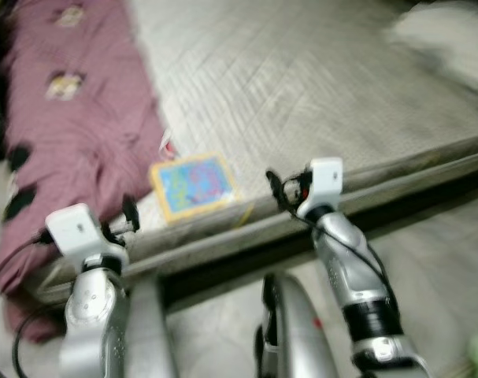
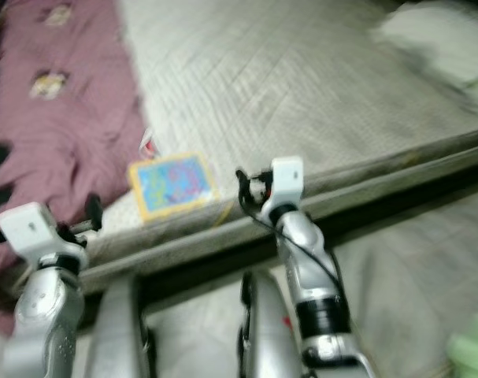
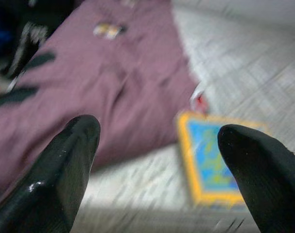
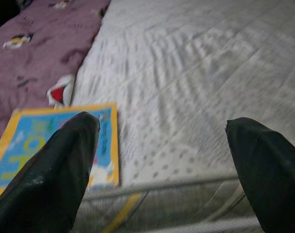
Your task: Clean up the room
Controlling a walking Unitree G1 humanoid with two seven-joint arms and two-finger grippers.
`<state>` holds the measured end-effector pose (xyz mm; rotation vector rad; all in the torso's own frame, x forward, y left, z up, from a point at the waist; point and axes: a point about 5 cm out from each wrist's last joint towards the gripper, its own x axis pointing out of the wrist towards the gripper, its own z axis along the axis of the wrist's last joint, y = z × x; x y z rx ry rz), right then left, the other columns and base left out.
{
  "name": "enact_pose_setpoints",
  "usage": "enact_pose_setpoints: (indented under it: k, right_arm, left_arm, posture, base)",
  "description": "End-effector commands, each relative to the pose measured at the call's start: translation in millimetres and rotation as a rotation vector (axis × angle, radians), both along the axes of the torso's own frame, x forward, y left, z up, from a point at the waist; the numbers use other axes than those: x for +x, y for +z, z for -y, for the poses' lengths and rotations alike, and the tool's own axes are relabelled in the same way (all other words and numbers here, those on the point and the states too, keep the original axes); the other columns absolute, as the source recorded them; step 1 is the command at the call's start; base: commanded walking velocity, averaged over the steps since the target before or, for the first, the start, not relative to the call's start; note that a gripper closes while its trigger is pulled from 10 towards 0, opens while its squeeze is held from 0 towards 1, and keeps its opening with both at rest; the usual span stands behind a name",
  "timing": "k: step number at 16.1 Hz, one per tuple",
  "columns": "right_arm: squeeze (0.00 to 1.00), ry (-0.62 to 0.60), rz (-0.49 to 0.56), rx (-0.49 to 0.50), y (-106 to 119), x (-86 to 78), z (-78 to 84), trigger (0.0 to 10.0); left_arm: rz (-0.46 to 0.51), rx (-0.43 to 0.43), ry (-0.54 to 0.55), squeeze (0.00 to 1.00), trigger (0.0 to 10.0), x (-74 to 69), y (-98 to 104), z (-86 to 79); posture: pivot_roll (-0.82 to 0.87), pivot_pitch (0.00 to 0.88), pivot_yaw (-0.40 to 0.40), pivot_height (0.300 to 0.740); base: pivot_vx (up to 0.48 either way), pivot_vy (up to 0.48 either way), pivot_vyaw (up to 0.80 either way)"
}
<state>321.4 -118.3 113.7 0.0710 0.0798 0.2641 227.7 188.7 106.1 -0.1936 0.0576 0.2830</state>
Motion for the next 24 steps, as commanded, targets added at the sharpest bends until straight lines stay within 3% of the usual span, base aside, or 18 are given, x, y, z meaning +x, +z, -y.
enact_pose_setpoints:
  k: [1,8,10,13,15,20,24]
  right_arm:
    - [0.0,-0.007,-0.004,0.004,0.4,-0.1,0.6,10.0]
    - [0.0,-0.029,-0.004,-0.012,3.3,1.1,9.9,10.0]
    - [0.0,-0.074,0.0,-0.063,7.8,-2.8,39.6,10.0]
    - [0.0,-0.07,-0.039,-0.183,0.0,-11.5,66.5,10.0]
    - [0.0,-0.15,-0.054,-0.182,4.8,-14.0,88.6,10.0]
    - [0.0,-0.17,-0.06,-0.225,8.9,-41.6,99.0,10.0]
    - [0.0,-0.199,-0.068,-0.243,12.8,-48.2,107.3,10.0]
  left_arm:
    - [-0.004,0.001,0.013,0.0,10.0,2.5,0.8,-1.3]
    - [-0.022,-0.01,0.057,0.0,10.0,12.9,-5.5,-15.3]
    - [-0.014,-0.018,0.081,0.0,10.0,15.3,-6.6,-13.9]
    - [-0.022,-0.026,0.123,0.0,10.0,15.6,-17.8,-20.9]
    - [-0.031,-0.027,0.13,0.0,10.0,22.9,-20.5,-26.0]
    - [-0.09,-0.044,-0.024,0.0,10.0,67.3,-27.4,-24.0]
    - [-0.138,-0.107,-0.114,0.0,10.0,90.7,-39.9,-10.9]
  posture:
    - [-0.01,0.141,-0.045,0.527]
    - [-0.03,0.149,-0.051,0.527]
    - [-0.06,0.174,-0.081,0.527]
    - [-0.12,0.201,-0.103,0.527]
    - [-0.17,0.217,-0.091,0.527]
    - [-0.25,0.267,-0.065,0.527]
    - [-0.28,0.275,-0.059,0.527]
  base:
    - [0.0,0.0,0.0]
    - [0.0,0.0,0.0]
    - [0.0,0.0,0.0]
    - [0.0,0.0,0.0]
    - [0.0,0.0,0.0]
    - [0.0,0.0,0.0]
    - [0.0,0.0,0.0]
